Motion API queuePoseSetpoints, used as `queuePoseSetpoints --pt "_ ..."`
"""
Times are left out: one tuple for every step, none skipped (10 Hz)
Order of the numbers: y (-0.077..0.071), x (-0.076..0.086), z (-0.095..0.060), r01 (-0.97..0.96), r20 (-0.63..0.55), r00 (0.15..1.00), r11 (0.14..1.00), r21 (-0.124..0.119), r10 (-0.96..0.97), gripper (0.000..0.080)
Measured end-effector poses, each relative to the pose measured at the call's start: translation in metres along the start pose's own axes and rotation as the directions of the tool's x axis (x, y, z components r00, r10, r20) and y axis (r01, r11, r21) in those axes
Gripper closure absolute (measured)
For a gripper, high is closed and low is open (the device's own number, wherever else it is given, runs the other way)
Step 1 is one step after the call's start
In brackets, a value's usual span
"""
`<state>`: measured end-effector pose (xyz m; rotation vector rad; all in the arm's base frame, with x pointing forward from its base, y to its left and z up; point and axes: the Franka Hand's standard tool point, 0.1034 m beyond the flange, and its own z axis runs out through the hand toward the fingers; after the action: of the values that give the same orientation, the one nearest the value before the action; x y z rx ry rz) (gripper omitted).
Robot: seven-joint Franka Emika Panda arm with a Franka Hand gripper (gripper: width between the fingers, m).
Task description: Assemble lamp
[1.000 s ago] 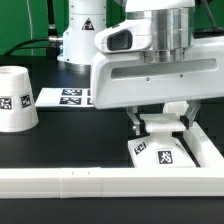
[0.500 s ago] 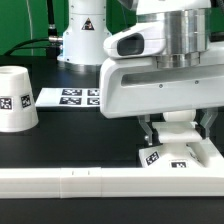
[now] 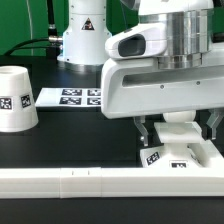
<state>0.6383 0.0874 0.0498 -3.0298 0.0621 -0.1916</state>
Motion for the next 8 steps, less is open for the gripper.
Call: queuePoseSetpoints --pt "0.000 -0.001 -0.001 0.000 -0.001 1.000 1.000 0.000 0.000 0.0108" --pt "0.001 -0.011 -0.009 -0.007 0.004 1.000 1.000 -0.003 0.007 0.0102" --pt "-0.002 -0.027 -0.019 -0.028 0.013 1.000 1.000 -0.006 0.028 0.0100" --pt "-0.003 -0.043 -0.026 -0.046 0.022 0.999 0.999 -0.009 0.047 0.0100" --pt "-0.004 -0.058 -0.031 -0.073 0.030 0.997 0.997 -0.010 0.073 0.0100" --pt "-0.007 -0.075 -0.037 -0.132 0.038 0.990 0.991 0.000 0.132 0.0100" --pt "-0.013 -0.088 -0.040 -0.178 0.052 0.983 0.984 0.010 0.177 0.0100" --pt "-0.017 -0.092 -0.042 -0.214 0.060 0.975 0.977 0.025 0.212 0.0100"
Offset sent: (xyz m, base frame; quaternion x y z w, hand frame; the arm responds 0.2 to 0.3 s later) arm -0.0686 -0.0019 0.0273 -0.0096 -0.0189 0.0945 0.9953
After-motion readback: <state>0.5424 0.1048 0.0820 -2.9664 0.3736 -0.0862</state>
